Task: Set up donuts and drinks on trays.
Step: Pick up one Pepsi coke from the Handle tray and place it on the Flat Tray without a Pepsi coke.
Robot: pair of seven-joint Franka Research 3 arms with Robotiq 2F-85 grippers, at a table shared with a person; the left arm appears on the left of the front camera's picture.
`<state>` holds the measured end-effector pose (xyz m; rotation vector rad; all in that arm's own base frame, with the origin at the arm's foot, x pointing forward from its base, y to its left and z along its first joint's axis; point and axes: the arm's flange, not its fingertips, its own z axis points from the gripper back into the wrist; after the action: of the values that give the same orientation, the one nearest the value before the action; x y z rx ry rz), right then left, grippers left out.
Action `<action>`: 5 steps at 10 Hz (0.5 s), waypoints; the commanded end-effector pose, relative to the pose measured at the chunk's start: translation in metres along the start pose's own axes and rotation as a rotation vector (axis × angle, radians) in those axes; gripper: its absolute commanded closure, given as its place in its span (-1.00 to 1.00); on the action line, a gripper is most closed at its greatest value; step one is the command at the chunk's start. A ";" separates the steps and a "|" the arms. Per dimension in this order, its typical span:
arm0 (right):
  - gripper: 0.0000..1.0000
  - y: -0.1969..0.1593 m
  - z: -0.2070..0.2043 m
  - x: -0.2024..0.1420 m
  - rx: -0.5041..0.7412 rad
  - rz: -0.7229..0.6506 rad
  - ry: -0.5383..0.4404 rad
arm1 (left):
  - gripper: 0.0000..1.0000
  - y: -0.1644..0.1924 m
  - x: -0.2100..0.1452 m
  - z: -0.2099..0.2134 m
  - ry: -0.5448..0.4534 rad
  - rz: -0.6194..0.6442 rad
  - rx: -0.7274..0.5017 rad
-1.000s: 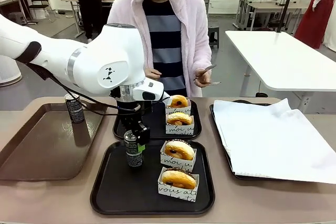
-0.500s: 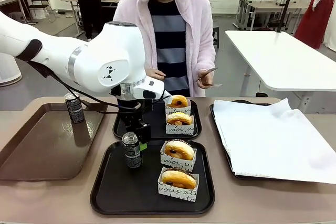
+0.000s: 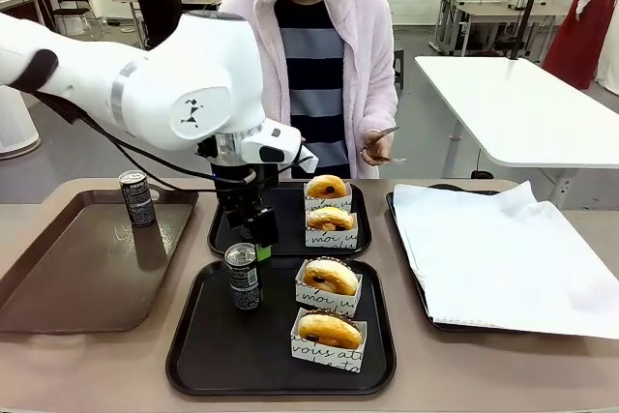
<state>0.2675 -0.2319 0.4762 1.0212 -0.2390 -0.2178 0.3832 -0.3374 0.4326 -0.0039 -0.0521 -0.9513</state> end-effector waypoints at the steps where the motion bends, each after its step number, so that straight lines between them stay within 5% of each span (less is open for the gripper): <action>1: -1.00 0.000 0.000 0.000 0.023 0.017 -0.008 | -1.00 -0.007 -0.016 0.030 0.016 0.051 0.051; 5: -1.00 0.000 0.000 0.000 0.023 0.017 -0.008 | -1.00 -0.013 -0.066 0.082 -0.091 0.118 0.078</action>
<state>0.2676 -0.2319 0.4760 1.0214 -0.2385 -0.2180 0.3468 -0.3026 0.5134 0.0338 -0.1459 -0.8602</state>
